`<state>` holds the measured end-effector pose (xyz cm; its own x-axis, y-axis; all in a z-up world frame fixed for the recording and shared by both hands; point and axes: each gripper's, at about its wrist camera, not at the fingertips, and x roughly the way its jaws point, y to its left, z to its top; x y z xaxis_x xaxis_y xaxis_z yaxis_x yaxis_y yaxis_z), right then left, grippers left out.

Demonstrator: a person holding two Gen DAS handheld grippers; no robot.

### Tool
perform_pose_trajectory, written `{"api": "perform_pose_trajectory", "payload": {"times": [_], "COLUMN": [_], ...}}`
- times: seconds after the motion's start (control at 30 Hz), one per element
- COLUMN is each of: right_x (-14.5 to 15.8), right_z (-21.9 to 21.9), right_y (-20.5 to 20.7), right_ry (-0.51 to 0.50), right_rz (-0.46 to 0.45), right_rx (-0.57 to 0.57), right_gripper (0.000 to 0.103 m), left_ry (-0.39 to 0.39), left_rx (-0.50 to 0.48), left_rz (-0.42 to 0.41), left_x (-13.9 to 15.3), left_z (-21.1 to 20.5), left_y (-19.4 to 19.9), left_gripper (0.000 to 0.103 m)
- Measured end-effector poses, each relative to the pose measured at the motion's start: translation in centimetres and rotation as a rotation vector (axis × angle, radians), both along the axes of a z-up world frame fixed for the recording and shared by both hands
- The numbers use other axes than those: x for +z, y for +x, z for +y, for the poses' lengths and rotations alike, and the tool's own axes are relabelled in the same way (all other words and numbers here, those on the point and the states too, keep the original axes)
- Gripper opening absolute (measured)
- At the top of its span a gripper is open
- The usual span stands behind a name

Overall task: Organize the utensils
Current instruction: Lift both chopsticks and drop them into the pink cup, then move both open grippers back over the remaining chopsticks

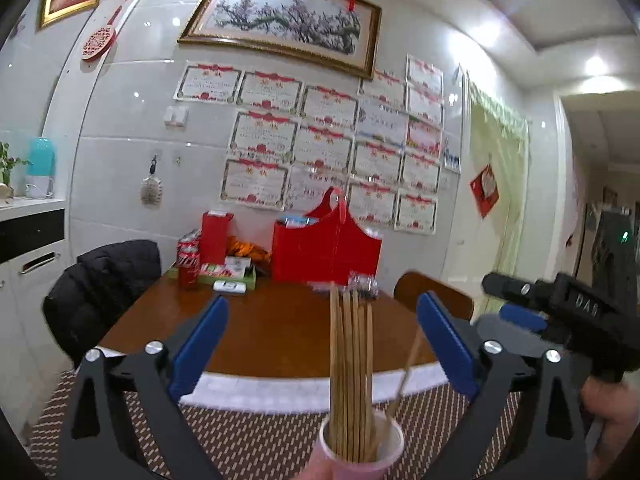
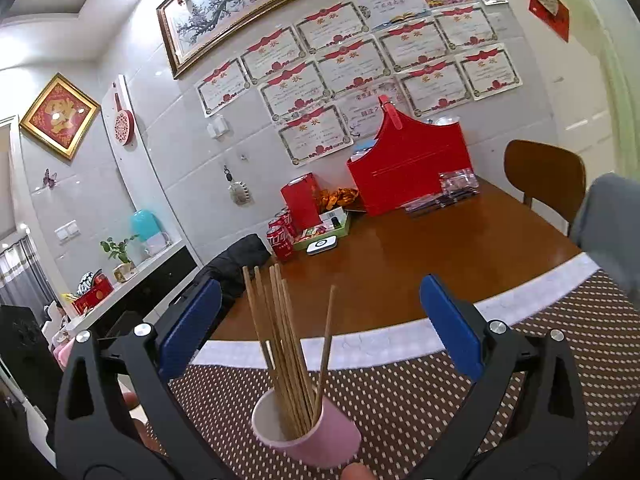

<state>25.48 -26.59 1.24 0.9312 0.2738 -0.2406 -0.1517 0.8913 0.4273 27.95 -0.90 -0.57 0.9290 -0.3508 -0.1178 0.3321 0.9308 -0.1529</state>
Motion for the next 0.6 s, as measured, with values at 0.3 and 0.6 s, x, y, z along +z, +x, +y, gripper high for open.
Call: {"api": "perform_pose_trajectory", "payload": {"times": [0.3, 0.6], "right_x": [0.7, -2.9], "right_z": [-0.4, -1.3], "right_y": [-6.1, -8.9], "right_ry": [-0.116, -0.154], "right_rz": [0.033, 0.158], "right_rx": [0.005, 0.014], "right_gripper": [0.097, 0.097], "left_ry": [0.093, 0.133], "left_rx": [0.021, -0.015], "left_rz": [0.078, 0.194], "left_x": [-0.2, -4.4], "left_z": [0.8, 0.4], "left_y": [-5.7, -6.7], "left_gripper": [0.094, 0.094]}}
